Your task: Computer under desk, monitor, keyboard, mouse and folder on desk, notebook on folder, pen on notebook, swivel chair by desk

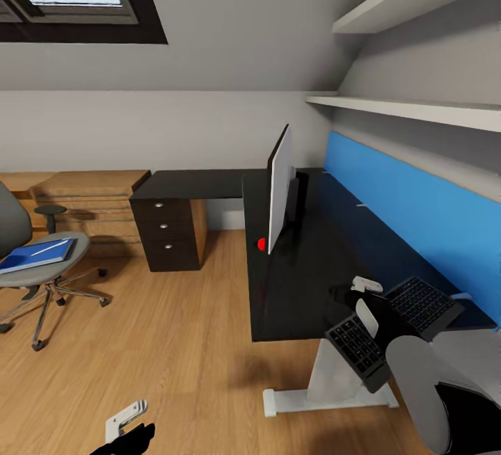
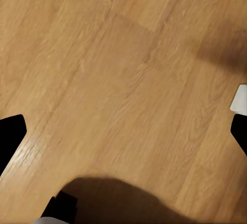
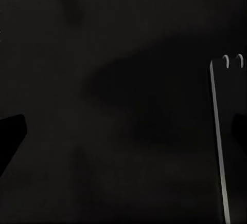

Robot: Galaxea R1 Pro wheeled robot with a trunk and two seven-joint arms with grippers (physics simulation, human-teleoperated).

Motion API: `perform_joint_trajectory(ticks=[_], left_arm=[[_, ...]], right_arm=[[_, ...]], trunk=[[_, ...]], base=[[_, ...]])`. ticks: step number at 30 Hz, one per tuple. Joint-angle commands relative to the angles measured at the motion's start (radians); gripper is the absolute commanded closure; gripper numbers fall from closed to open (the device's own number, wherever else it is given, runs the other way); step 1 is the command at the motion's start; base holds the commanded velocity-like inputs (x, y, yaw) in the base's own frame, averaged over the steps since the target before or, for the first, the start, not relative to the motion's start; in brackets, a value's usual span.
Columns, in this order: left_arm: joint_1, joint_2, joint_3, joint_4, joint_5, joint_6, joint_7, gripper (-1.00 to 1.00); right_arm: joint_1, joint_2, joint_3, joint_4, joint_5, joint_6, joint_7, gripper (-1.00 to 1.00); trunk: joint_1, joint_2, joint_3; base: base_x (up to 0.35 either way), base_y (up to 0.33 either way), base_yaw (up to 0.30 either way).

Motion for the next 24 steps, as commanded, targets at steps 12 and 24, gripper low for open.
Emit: perform_joint_trajectory(ticks=[12, 24], left_arm=[[0.0, 0.0, 0.0, -0.002, 0.011, 0.003, 0.008, -1.0], [0.0, 0.0, -0.001, -0.002, 0.011, 0.003, 0.008, -1.0]], right_arm=[[0.0, -0.001, -0.003, 0.023, -0.006, 0.005, -0.004, -1.0], [0.0, 0.001, -0.003, 0.022, -0.006, 0.005, -0.005, -1.0]], trunk=[[0.0, 0.0, -0.001], [0.0, 0.0, -0.001]], base=[[-0.061, 0.0, 0.0], [-0.021, 0.0, 0.0]])
